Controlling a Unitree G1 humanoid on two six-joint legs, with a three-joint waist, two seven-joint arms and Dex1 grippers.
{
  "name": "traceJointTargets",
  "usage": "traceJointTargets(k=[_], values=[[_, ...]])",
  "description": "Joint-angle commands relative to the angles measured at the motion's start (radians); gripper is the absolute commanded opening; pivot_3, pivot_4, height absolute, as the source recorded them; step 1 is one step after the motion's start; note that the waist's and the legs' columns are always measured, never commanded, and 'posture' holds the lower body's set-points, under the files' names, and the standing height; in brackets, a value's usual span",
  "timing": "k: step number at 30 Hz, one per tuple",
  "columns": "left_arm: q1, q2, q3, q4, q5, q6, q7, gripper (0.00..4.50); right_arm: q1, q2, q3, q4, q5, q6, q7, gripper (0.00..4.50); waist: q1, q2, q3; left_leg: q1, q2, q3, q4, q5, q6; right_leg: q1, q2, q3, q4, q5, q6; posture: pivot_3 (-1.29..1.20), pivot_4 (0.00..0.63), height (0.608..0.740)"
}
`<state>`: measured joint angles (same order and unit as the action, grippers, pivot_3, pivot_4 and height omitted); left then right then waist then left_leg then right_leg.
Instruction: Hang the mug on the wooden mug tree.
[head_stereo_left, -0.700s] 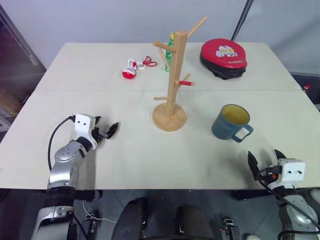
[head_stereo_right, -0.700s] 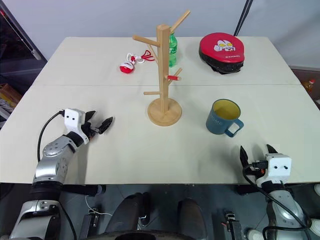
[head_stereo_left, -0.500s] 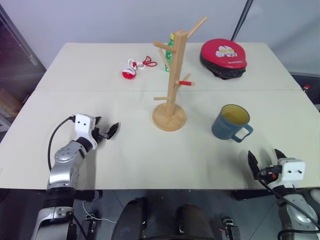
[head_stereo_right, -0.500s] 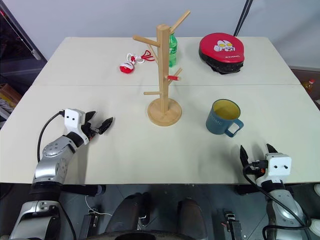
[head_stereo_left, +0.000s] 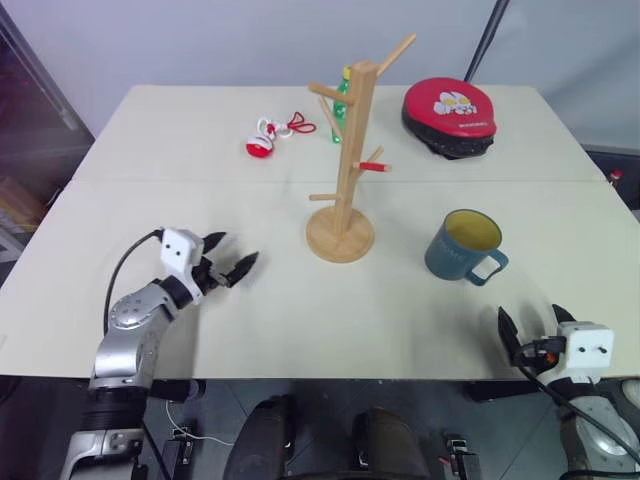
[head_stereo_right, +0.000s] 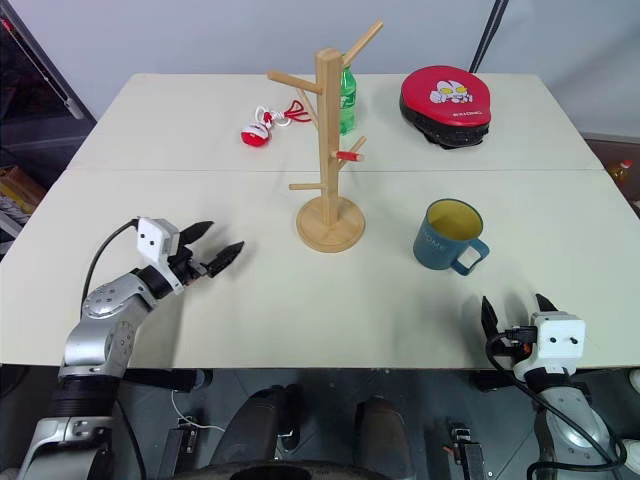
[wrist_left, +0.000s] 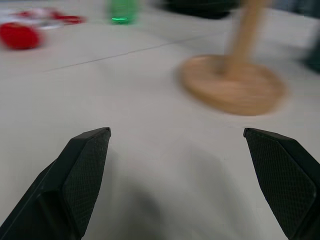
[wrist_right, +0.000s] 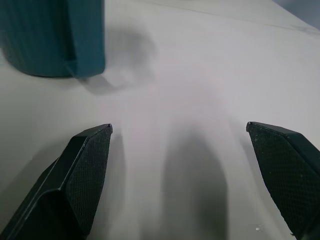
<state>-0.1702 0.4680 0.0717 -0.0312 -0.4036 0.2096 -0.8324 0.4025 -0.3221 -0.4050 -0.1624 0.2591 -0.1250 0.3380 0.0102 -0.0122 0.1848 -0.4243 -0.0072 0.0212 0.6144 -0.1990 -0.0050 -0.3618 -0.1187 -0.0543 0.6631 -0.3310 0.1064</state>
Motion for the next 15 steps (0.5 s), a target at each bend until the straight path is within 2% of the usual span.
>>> traceJointTargets(k=[1,4,8,15], values=[[0.023,0.047,-0.097,-0.134,-0.038,0.040,-0.138,4.50,0.036,0.030,0.018,-0.107,-0.002,0.013,-0.020,4.45,-0.001,0.000,0.000,0.000,0.000,0.000,0.000,0.000,0.000,0.000,0.000,0.000,0.000,0.000,0.000,0.00,0.150,0.740],[0.010,0.062,-0.165,-0.182,-0.034,0.051,-0.196,4.50,0.039,0.056,0.055,-0.165,-0.018,0.041,-0.045,4.45,-0.001,0.002,-0.001,0.000,0.000,0.000,-0.001,0.000,0.000,0.000,0.000,0.001,0.000,-0.001,-0.004,0.00,0.150,0.740],[-0.058,0.023,-0.241,-0.211,-0.025,0.049,-0.217,4.50,-0.024,0.101,0.120,-0.224,-0.067,0.105,-0.123,4.45,0.000,0.003,-0.001,0.000,0.001,0.000,0.000,0.000,0.000,-0.001,0.000,0.001,-0.001,-0.001,-0.005,0.00,0.150,0.740],[-0.112,-0.027,-0.279,-0.231,-0.025,0.050,-0.205,4.50,-0.134,0.162,0.169,-0.231,-0.179,0.173,-0.264,4.45,0.001,0.004,-0.001,-0.002,0.001,0.000,-0.001,0.000,0.000,-0.002,0.001,0.001,-0.001,0.001,-0.002,0.00,0.150,0.740]])
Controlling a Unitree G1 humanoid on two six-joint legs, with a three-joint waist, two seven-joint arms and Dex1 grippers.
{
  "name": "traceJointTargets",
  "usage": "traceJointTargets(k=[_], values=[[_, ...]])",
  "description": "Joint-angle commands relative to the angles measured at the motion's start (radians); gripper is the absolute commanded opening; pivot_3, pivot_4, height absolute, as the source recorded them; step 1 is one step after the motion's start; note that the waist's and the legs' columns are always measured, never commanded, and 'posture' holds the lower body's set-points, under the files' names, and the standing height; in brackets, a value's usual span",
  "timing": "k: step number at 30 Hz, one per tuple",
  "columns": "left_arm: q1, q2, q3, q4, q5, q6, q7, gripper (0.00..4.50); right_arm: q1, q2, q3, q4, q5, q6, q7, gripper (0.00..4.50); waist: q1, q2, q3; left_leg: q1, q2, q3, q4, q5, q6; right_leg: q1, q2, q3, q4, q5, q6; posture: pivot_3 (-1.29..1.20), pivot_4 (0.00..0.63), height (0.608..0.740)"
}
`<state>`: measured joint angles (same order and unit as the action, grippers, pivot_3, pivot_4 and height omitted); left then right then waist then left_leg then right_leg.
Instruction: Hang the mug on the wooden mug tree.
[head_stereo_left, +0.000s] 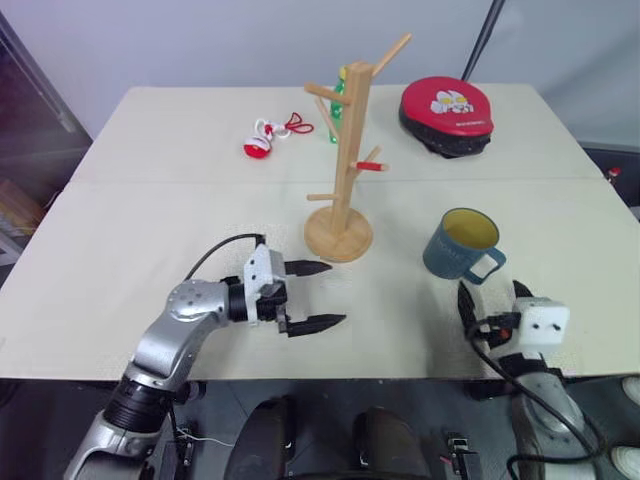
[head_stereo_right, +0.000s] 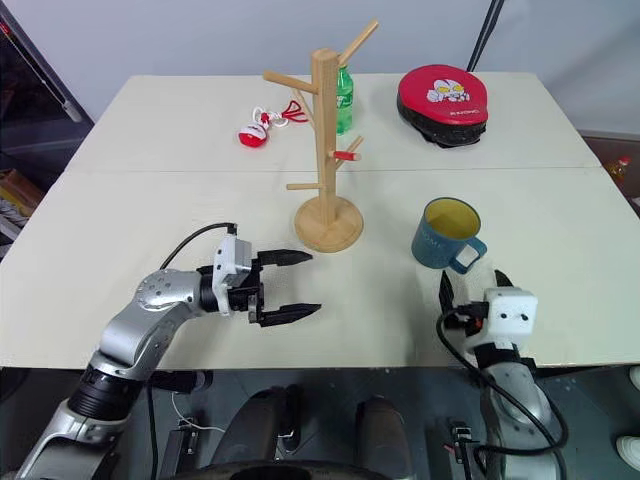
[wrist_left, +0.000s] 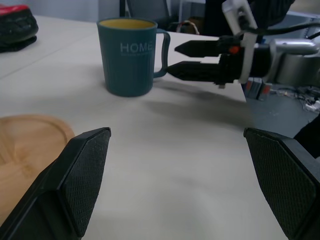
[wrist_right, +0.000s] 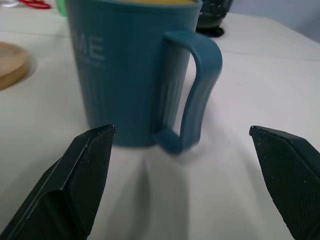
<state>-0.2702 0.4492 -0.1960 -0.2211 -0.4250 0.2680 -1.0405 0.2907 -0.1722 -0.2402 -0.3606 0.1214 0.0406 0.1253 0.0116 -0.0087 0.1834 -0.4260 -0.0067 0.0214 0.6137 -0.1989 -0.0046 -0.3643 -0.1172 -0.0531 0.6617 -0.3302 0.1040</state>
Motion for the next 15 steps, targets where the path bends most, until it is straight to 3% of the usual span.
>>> traceJointTargets(k=[1,15], values=[[-0.011,-0.009,-0.012,-0.043,-0.002,-0.010,0.004,4.50,-0.032,0.016,0.002,-0.031,-0.054,0.015,-0.069,4.45,0.000,0.000,0.000,0.000,0.000,0.000,0.000,0.000,0.000,0.000,0.000,0.000,0.000,0.000,0.000,0.00,0.150,0.740],[-0.006,-0.001,-0.007,-0.049,0.002,-0.032,0.016,4.50,-0.083,0.010,-0.045,0.008,-0.088,0.061,-0.144,4.45,-0.002,0.000,0.000,0.000,0.000,0.000,0.001,0.000,0.000,0.000,0.003,0.000,0.001,0.000,0.001,0.00,0.150,0.740]])
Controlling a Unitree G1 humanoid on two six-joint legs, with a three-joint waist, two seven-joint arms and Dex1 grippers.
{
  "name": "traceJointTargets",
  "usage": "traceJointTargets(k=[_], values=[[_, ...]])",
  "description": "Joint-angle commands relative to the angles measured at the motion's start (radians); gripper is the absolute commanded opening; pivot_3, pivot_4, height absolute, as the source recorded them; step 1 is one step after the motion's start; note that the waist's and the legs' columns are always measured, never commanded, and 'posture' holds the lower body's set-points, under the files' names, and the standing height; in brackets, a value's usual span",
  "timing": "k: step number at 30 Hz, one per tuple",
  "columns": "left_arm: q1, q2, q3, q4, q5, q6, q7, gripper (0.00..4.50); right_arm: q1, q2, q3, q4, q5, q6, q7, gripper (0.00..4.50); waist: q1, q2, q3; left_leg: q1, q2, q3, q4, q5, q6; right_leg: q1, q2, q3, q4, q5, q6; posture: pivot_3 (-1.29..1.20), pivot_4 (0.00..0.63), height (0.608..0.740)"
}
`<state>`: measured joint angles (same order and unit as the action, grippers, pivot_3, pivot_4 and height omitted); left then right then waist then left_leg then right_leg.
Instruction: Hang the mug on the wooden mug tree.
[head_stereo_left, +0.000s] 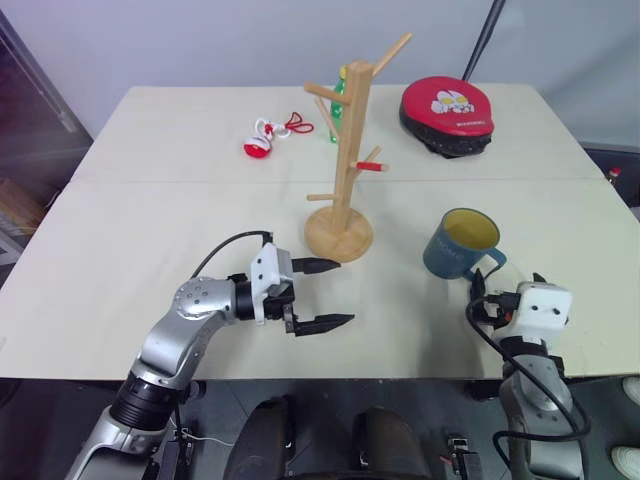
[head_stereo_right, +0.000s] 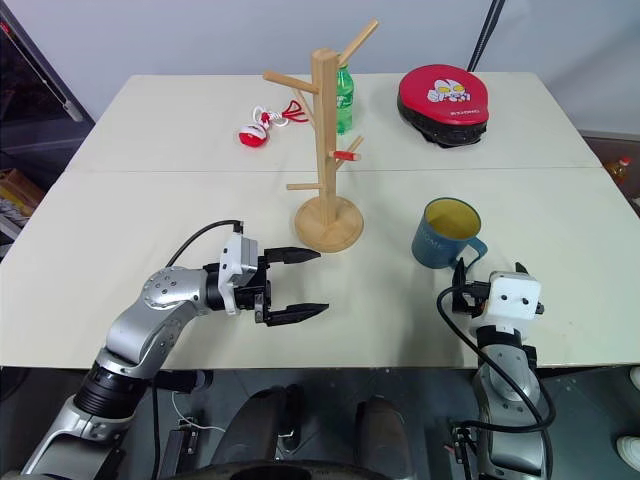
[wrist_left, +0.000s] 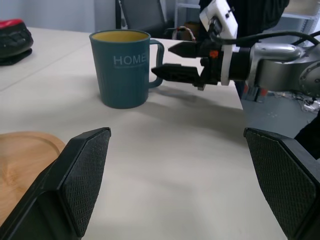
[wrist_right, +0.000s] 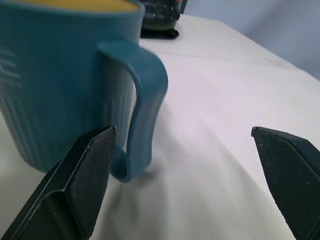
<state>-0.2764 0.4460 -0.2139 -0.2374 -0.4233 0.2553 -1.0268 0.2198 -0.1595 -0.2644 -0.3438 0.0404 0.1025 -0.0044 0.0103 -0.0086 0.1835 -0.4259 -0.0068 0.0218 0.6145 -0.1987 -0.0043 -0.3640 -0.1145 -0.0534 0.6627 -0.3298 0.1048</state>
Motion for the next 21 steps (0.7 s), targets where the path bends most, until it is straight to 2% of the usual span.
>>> traceJointTargets(k=[1,17,19,21], values=[[0.000,0.002,0.011,-0.033,0.000,-0.021,0.002,4.50,-0.015,-0.003,-0.020,-0.006,-0.008,0.002,-0.018,4.45,0.000,0.000,0.000,0.000,0.000,0.000,0.000,0.000,0.000,0.000,0.001,0.000,0.000,0.000,0.000,0.00,0.150,0.740],[0.014,0.003,0.011,-0.043,0.007,-0.032,0.019,4.50,-0.106,0.028,-0.034,0.101,0.018,0.037,-0.065,4.45,-0.001,0.000,0.000,0.000,0.000,0.000,0.000,0.000,0.000,0.000,0.001,0.000,0.001,0.000,0.000,0.00,0.150,0.740],[0.016,0.003,0.011,-0.046,0.007,-0.033,0.022,4.50,-0.111,0.027,-0.030,0.108,0.027,0.031,-0.055,3.94,-0.001,0.000,0.000,0.000,0.000,0.000,0.000,0.000,0.000,0.000,0.001,0.000,0.001,0.000,0.000,0.00,0.150,0.740],[0.018,0.004,0.011,-0.047,0.007,-0.033,0.025,4.50,-0.114,0.026,-0.025,0.112,0.035,0.026,-0.046,3.16,-0.001,0.000,0.000,0.000,0.000,0.000,0.000,0.000,0.000,0.000,0.002,0.000,0.001,0.000,0.000,0.00,0.150,0.740]])
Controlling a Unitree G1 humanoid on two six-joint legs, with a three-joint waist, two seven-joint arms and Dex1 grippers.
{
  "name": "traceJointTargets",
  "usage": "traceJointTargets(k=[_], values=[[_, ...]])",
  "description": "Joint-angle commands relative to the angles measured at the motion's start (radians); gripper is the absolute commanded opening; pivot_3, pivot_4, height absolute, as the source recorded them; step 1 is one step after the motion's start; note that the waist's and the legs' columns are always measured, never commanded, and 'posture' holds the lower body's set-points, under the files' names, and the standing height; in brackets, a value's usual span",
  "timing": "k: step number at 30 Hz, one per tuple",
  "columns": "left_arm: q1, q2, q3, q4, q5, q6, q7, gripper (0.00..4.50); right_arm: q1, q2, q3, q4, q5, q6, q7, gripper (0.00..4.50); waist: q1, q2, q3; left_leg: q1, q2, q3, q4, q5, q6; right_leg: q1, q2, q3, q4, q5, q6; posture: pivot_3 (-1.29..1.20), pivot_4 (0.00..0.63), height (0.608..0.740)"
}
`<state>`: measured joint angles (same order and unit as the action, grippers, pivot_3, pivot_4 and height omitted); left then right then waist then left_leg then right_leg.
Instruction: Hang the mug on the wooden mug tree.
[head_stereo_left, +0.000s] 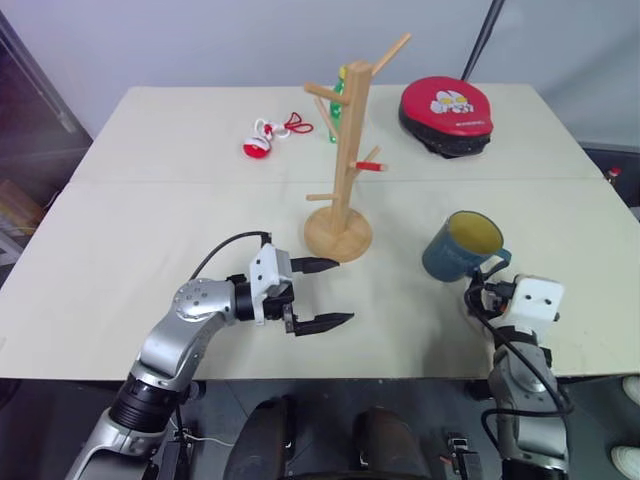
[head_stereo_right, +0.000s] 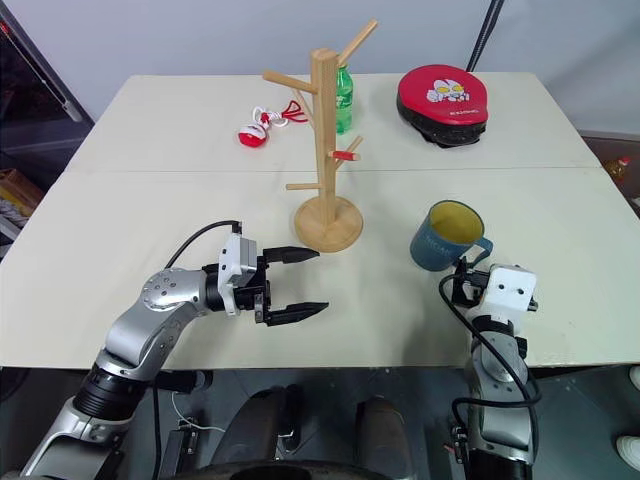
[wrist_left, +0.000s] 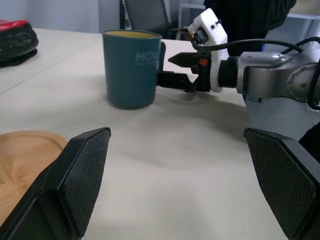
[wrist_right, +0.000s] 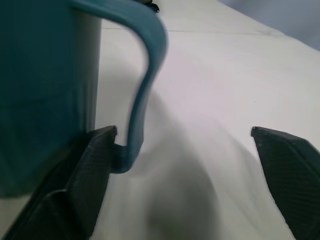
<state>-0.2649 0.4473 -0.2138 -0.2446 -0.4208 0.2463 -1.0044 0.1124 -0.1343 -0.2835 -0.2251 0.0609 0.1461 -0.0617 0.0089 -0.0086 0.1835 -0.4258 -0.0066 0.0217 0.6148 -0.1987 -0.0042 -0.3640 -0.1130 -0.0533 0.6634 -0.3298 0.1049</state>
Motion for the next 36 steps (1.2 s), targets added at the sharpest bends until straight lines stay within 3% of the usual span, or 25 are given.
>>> traceJointTargets(k=[1,6,36], values=[[0.007,0.003,0.011,-0.041,0.004,-0.024,0.005,4.50,-0.008,0.001,-0.003,-0.006,0.018,-0.021,0.017,2.68,0.000,0.000,0.000,0.000,0.000,0.000,0.000,0.000,0.000,0.000,0.000,0.000,0.000,0.000,0.000,0.00,0.150,0.740],[0.013,0.003,0.012,-0.046,0.003,-0.023,0.010,4.50,-0.006,0.005,0.006,-0.007,0.038,-0.042,0.045,0.03,0.000,0.000,0.000,0.000,0.000,0.000,0.000,0.000,0.000,0.000,0.000,0.000,0.000,0.000,0.000,0.00,0.150,0.740],[-0.003,-0.007,0.011,-0.035,0.008,-0.021,0.015,4.50,0.017,-0.030,0.044,-0.044,0.002,-0.058,0.086,0.03,0.000,0.000,0.000,0.000,0.000,0.000,0.000,0.000,0.000,0.000,0.000,0.000,0.000,0.000,0.000,0.00,0.150,0.740]])
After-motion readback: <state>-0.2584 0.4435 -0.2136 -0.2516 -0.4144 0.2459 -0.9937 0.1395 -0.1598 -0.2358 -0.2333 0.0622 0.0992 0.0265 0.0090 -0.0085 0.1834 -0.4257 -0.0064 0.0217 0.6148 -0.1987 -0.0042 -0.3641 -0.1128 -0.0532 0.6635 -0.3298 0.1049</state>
